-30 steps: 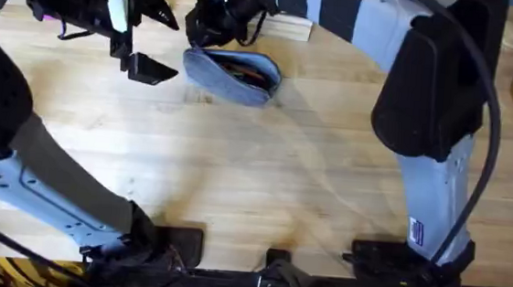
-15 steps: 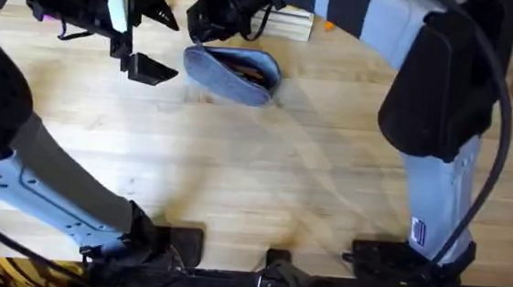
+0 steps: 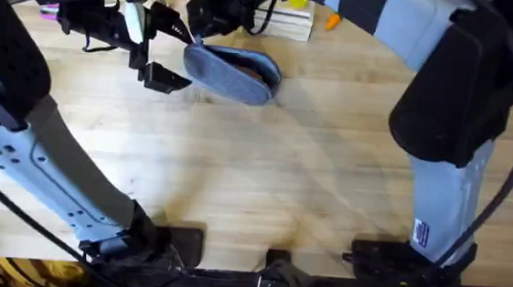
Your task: Unzip the bag, pick up the pens from the table one at a time and place them inside, then zip the bag closed.
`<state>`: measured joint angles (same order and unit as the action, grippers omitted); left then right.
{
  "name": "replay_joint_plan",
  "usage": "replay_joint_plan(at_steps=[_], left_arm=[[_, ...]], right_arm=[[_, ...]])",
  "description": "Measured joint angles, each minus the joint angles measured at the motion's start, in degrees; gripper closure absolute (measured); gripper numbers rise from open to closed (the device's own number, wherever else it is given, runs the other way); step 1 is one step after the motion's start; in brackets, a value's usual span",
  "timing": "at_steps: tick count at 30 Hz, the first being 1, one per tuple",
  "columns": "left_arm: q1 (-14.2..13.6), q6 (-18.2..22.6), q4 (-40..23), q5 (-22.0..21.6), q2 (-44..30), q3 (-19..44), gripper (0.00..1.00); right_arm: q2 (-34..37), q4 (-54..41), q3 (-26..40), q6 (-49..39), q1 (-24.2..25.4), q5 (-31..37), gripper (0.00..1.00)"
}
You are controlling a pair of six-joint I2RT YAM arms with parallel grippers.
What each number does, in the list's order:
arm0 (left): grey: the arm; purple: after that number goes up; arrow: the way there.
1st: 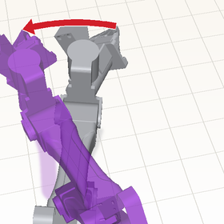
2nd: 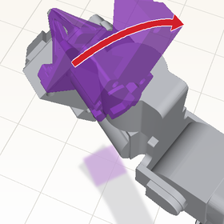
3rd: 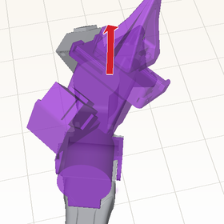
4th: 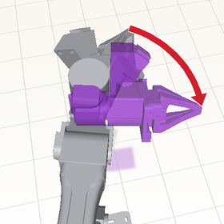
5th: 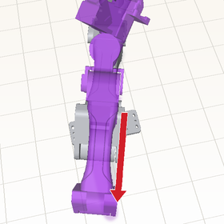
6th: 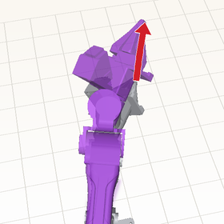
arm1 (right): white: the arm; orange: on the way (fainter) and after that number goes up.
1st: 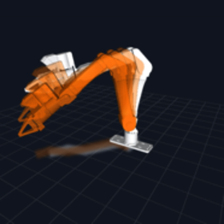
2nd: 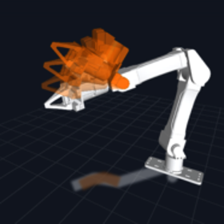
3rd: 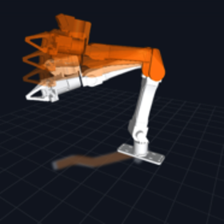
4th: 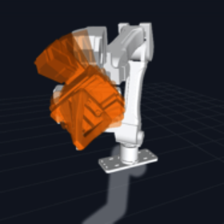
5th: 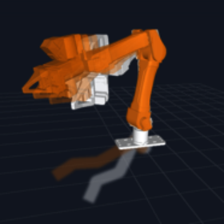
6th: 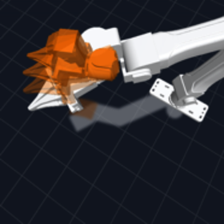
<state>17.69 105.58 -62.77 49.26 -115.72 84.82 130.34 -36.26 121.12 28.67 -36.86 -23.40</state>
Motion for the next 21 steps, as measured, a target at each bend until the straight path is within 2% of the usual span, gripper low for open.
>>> replay_joint_plan(at_steps=[10, 21], left_arm=[[-0.15, -0.02, 0.48, 3.48, 0.02, 0.00, 0.007], [-0.50, -0.04, -0.01, 4.87, -0.64, 0.00, 0.007]], right_arm=[[0.00, -0.34, 0.00, -0.02, 0.00, -0.02, 0.971], [0.00, -0.36, 0.00, 0.00, 0.00, -0.02, 0.971]])
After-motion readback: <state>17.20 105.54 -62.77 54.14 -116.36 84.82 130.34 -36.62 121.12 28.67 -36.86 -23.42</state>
